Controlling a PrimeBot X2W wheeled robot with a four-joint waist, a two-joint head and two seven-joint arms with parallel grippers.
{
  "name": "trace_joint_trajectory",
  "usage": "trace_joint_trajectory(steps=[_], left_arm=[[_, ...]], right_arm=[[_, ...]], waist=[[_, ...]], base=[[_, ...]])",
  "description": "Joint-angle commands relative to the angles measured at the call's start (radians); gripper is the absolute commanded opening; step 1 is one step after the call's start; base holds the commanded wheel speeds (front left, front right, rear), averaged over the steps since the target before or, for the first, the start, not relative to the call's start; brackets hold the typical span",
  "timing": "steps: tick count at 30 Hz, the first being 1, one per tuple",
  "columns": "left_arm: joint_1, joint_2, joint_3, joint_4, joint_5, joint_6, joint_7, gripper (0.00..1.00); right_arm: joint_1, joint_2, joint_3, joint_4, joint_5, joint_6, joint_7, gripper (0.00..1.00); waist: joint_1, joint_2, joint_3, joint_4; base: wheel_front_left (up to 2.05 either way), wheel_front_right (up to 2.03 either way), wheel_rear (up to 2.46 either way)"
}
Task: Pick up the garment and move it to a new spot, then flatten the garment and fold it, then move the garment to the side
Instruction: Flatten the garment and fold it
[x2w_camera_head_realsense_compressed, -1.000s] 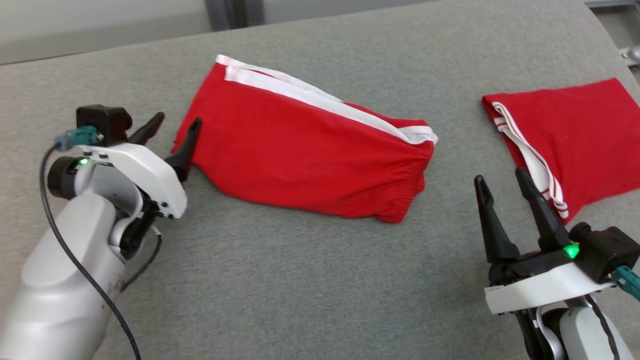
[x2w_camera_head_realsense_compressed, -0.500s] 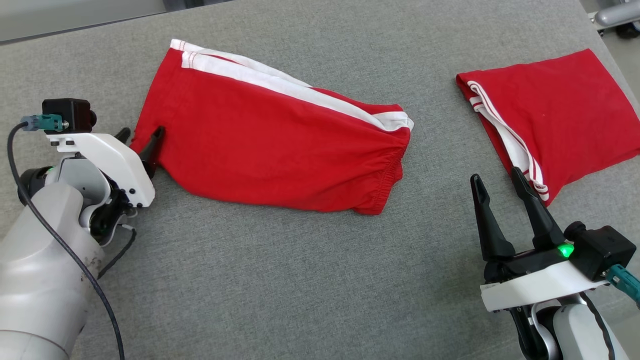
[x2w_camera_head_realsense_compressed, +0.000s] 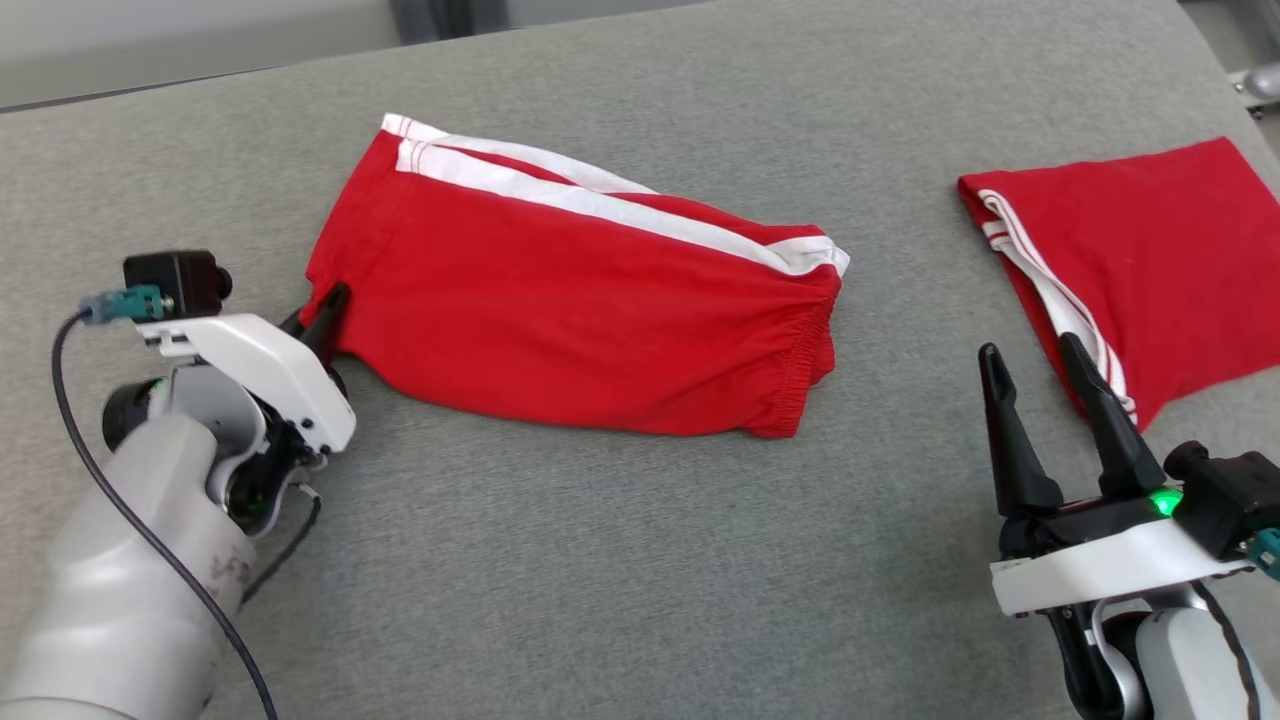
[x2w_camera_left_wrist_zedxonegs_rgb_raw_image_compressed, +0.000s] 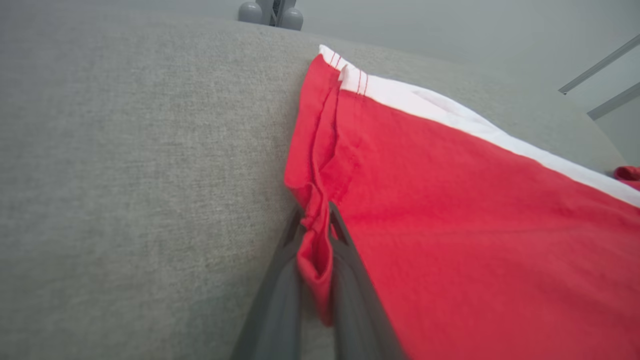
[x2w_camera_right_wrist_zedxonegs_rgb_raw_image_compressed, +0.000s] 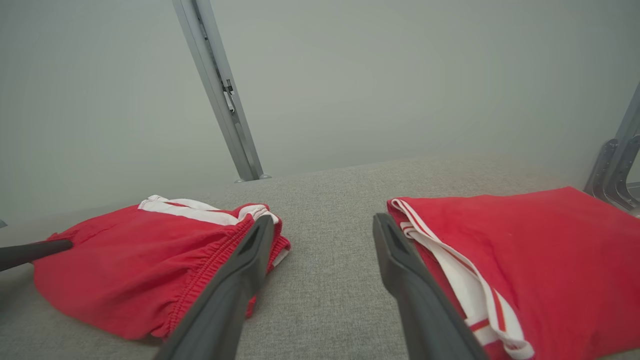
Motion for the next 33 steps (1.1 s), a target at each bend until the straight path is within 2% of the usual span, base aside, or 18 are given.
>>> trace_joint_trajectory(steps=[1, 11, 15, 19, 21, 27, 30, 33], left_arm=[[0.022, -0.004, 0.007, -0.001, -0.006, -0.001, -0.028, 0.0], [0.196, -0.032, 0.024, -0.081, -0.024, 0.016, -0.204, 0.0], [0.278, -0.035, 0.026, -0.151, -0.036, 0.043, -0.221, 0.0], [0.355, -0.027, 0.017, -0.243, -0.027, 0.087, -0.227, 0.0], [0.379, -0.019, 0.012, -0.272, -0.01, 0.121, -0.242, 1.0], [0.434, 0.017, 0.065, -0.441, 0.091, 0.237, -0.318, 1.0], [0.451, 0.037, 0.124, -0.586, 0.187, 0.291, -0.324, 1.0], [0.493, 0.044, 0.178, -0.724, 0.289, 0.323, -0.323, 1.0]], right_arm=[[0.004, -0.01, -0.013, 0.0, 0.002, 0.0, 0.001, 1.0], [0.051, -0.027, -0.052, -0.012, -0.003, 0.0, 0.043, 1.0], [0.068, -0.029, -0.058, -0.015, -0.006, 0.0, 0.061, 1.0], [0.083, -0.025, -0.058, -0.015, -0.004, 0.0, 0.074, 1.0], [0.082, -0.023, -0.053, -0.014, 0.0, 0.0, 0.077, 1.0], [0.077, -0.019, -0.051, -0.018, -0.007, 0.0, 0.068, 1.0], [0.068, -0.016, -0.055, -0.019, -0.01, 0.0, 0.062, 1.0], [0.059, -0.013, -0.057, -0.021, -0.019, 0.0, 0.063, 1.0]], waist=[[0.0, 0.0, -0.01, 0.031], [0.0, 0.0, -0.071, 0.135], [0.0, 0.0, -0.092, 0.158], [0.0, 0.0, -0.115, 0.164], [0.0, 0.0, -0.122, 0.158], [0.0, 0.0, -0.137, 0.143], [0.0, 0.0, -0.143, 0.141], [0.0, 0.0, -0.145, 0.142]], base=[[0.0, 0.0, 0.0], [0.0, 0.0, 0.0], [0.0, 0.0, 0.0], [0.0, 0.0, 0.0], [0.0, 0.0, 0.0], [0.0, 0.0, 0.0], [0.0, 0.0, 0.0], [0.0, 0.0, 0.0]])
